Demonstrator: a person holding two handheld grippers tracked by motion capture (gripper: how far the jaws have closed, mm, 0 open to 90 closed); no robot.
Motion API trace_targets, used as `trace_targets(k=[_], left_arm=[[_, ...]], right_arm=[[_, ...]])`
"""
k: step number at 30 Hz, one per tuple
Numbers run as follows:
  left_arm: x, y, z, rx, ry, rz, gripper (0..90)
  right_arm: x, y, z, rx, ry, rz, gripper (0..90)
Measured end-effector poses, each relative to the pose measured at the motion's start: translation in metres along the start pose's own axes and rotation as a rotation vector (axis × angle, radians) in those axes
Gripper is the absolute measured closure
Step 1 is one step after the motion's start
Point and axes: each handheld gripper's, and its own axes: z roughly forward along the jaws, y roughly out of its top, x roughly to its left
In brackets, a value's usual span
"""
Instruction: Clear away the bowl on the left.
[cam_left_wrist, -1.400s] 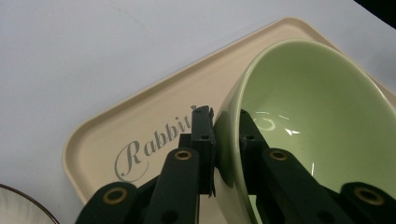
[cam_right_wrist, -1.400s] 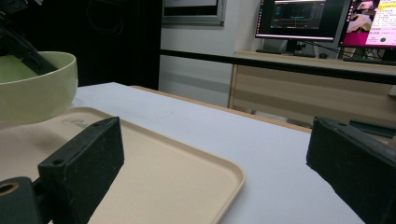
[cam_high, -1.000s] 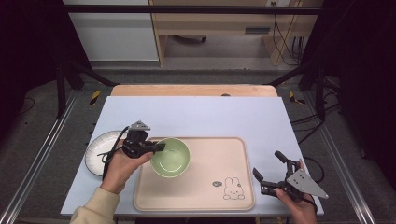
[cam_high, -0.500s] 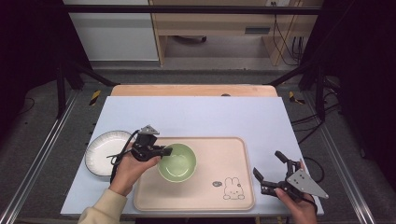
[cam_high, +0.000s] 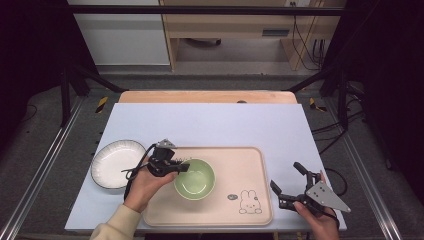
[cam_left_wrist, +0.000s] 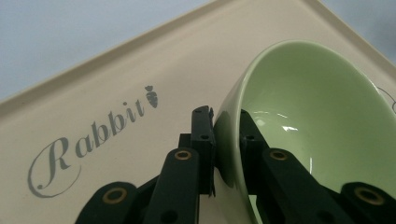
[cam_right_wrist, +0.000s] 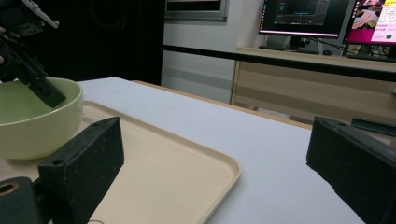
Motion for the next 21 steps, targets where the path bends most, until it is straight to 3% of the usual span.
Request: trace_targets(k=[21], left_arm=[[0.000, -0.003, 0.011, 0.018, -0.031, -0.035, 81.5]], right_arm=[[-0.001, 0.000, -0.001, 0.001, -0.003, -0.007, 4.5]])
